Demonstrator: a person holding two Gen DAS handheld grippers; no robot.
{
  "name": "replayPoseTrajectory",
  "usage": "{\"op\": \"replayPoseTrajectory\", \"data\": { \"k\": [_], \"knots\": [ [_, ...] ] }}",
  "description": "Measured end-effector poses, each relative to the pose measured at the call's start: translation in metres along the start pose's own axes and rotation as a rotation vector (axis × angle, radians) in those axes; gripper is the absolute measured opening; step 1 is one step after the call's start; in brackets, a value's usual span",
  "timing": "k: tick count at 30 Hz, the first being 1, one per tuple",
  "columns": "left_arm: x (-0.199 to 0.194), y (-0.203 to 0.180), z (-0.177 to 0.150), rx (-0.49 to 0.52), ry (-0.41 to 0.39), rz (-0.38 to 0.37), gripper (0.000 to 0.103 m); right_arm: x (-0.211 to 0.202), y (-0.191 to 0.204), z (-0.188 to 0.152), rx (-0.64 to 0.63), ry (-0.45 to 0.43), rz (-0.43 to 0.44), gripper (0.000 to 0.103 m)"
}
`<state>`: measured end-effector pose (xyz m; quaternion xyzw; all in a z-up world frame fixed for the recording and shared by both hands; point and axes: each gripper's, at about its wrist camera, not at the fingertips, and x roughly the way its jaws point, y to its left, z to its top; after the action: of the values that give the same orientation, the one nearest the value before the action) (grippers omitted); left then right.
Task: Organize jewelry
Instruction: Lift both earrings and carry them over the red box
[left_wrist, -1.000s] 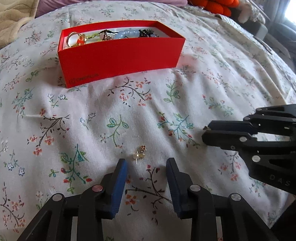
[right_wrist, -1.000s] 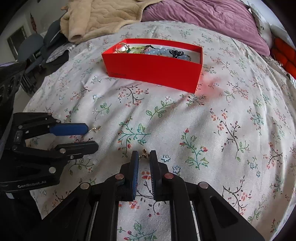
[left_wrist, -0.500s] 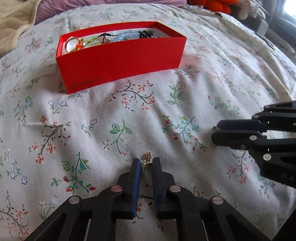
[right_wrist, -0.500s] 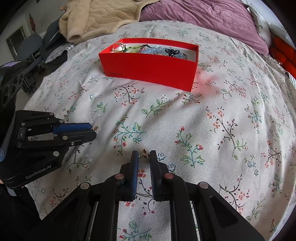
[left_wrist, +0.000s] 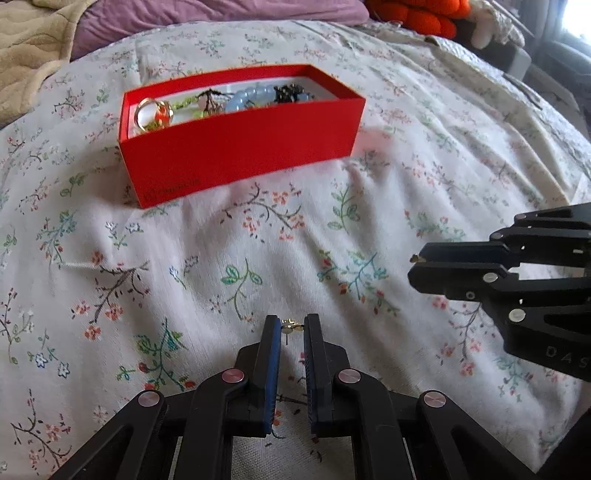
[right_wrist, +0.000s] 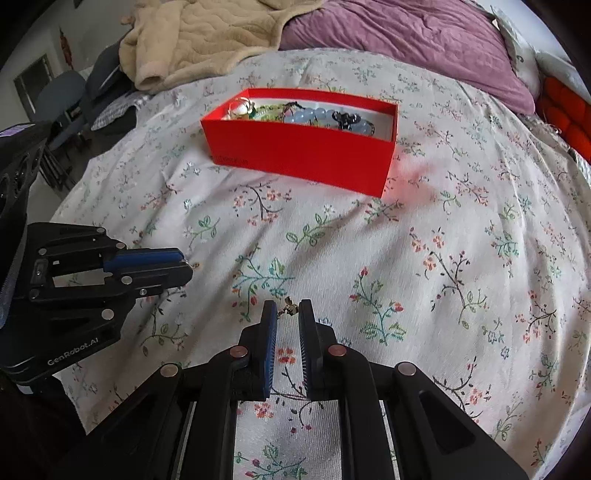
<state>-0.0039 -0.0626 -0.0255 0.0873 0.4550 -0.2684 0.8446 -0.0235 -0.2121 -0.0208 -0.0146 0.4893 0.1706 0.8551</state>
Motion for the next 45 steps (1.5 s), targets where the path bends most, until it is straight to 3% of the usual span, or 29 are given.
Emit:
{"op": "replayPoseTrajectory", "data": {
  "k": [20,45],
  "knots": [
    [-0.024,0.041,0.052,-0.239,-0.023,-0.049,0.007,-0.019,0.0,0.049,0.05,-0.037,0.015,0.013],
    [-0.004,0.06,0.109,-0.333,-0.097,-0.045,0.007,-0.013,-0.027,0.119,0.181,-0.085,0.021,0.013]
  ]
}}
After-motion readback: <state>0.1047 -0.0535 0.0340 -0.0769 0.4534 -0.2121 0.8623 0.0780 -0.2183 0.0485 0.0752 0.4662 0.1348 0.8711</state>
